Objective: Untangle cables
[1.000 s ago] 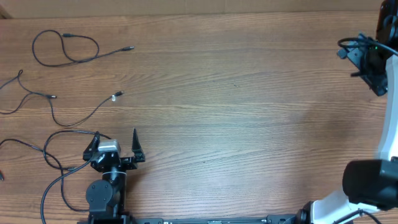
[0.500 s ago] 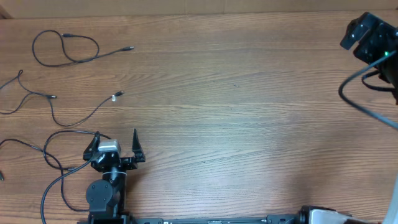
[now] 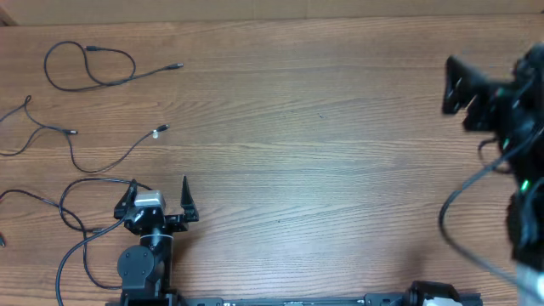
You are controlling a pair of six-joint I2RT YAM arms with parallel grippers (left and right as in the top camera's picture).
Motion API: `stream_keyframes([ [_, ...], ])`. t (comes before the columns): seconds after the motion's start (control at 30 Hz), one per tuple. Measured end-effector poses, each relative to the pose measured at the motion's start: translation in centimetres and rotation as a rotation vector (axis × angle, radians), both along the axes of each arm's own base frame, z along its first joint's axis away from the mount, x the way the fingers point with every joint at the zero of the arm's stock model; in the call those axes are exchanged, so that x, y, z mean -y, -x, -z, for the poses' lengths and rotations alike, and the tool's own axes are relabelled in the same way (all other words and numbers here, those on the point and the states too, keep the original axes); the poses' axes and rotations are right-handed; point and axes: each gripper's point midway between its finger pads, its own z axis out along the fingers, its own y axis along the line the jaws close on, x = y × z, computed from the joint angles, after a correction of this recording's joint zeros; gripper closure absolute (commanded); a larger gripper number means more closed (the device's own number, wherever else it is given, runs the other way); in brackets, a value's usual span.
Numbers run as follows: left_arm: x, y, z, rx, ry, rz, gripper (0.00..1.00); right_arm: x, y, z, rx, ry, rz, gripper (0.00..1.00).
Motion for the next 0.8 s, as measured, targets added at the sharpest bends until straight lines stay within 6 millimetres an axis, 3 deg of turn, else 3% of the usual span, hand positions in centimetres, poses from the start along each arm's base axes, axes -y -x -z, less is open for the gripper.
stream_keyframes([
  [0.37, 0.0, 0.0, 0.0, 0.0, 0.0, 0.003, 0.0, -4.3, 7.6, 7.3, 0.23, 0.221, -0.236, 0.0],
  [0.57, 0.1, 0.0, 0.0, 0.0, 0.0, 0.003, 0.0, -5.1, 8.6, 11.6, 0.256, 0.283, -0.29, 0.0],
  [0.8, 0.1, 0.0, 0.0, 0.0, 0.0, 0.003, 0.0, -4.5, 8.7, 13.9, 0.268, 0.211, -0.233, 0.0],
])
